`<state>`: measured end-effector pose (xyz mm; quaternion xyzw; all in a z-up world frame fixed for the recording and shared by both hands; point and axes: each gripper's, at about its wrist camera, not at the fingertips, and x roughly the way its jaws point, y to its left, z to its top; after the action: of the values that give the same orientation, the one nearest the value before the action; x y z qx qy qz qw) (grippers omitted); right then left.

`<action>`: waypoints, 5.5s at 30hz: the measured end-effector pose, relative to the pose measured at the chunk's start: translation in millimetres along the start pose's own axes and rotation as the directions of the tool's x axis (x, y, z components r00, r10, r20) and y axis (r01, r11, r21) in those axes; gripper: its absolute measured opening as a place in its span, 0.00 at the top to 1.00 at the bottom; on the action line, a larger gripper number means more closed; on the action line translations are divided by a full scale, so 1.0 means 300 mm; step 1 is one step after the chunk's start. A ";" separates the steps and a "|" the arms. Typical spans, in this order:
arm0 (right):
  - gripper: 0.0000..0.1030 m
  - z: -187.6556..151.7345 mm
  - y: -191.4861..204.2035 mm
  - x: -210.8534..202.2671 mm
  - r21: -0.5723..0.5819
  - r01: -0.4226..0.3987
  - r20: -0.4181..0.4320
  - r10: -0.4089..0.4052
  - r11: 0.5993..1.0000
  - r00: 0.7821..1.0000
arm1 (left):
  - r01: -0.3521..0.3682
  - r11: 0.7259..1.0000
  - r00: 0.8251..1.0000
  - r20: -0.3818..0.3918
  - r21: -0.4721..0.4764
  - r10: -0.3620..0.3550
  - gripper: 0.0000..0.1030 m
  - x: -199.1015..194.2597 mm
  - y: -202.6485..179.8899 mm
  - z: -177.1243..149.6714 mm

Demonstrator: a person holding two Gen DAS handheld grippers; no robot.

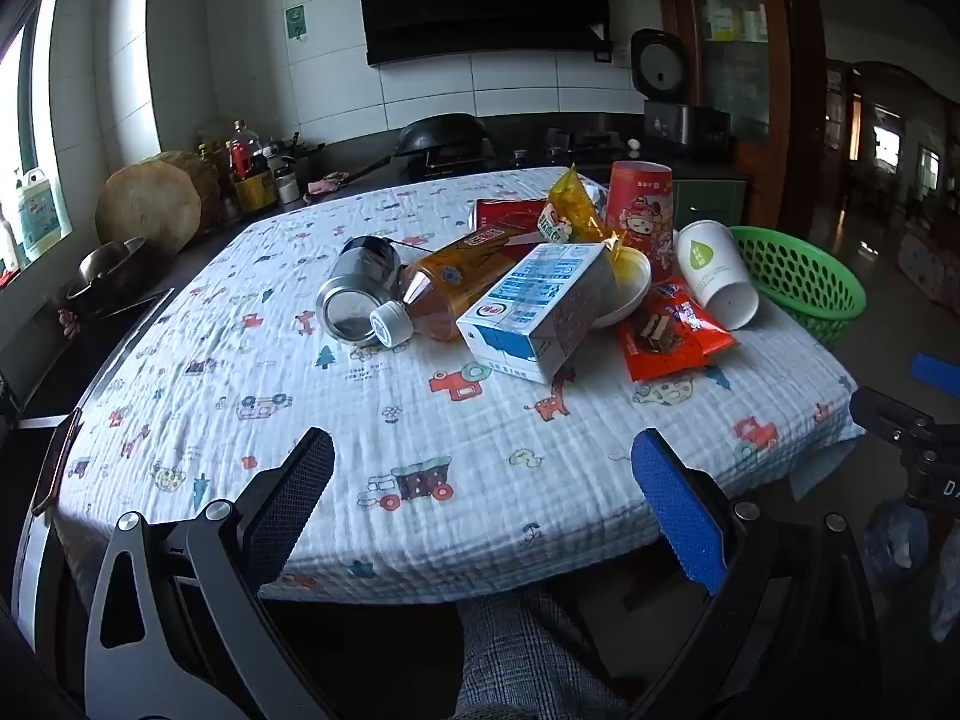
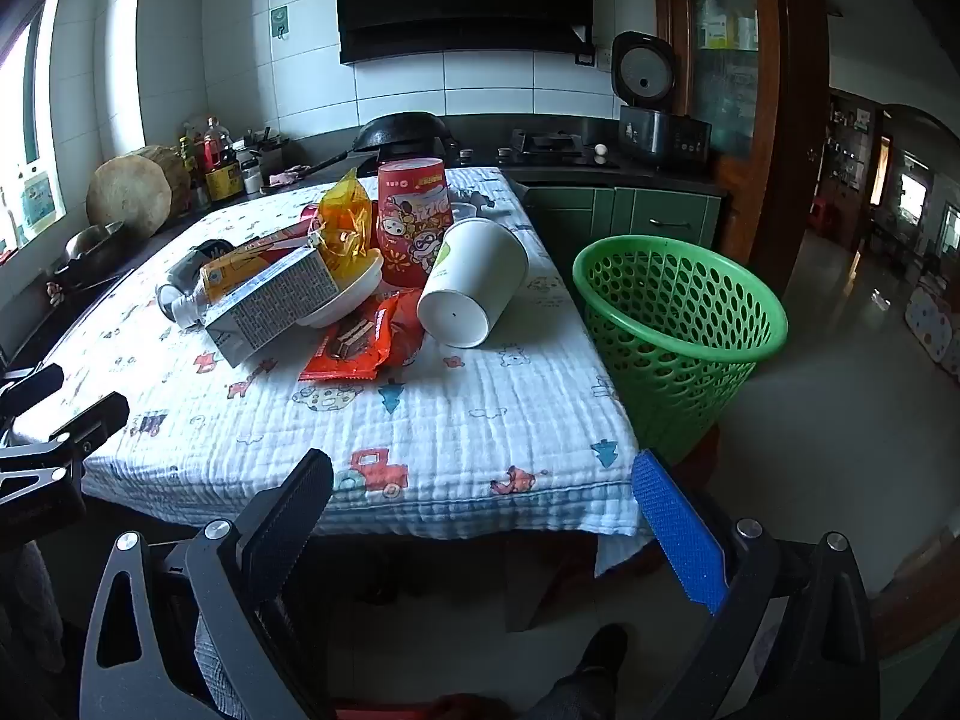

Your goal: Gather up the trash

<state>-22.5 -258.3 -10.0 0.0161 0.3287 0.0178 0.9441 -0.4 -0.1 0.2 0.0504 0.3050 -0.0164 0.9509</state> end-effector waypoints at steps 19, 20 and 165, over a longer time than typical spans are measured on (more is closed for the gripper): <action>0.06 -0.009 -0.001 0.006 0.004 -0.001 -0.006 0.001 1.000 1.000 | -0.003 1.000 1.000 -0.007 -0.003 0.003 0.05 0.009 0.015 0.001; 0.06 -0.010 0.000 0.006 0.003 -0.002 -0.006 0.002 1.000 1.000 | -0.004 1.000 1.000 -0.006 -0.006 0.004 0.05 0.002 0.006 -0.009; 0.26 0.400 -0.065 0.583 0.121 -0.157 -0.271 0.184 0.980 0.945 | 0.551 0.830 0.782 -0.401 0.084 -0.478 0.32 0.582 -0.025 0.359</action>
<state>189.5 -272.2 -25.4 0.0879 0.4572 0.0855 0.8809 203.4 -19.1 -14.8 0.0606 0.4740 -0.2967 0.8268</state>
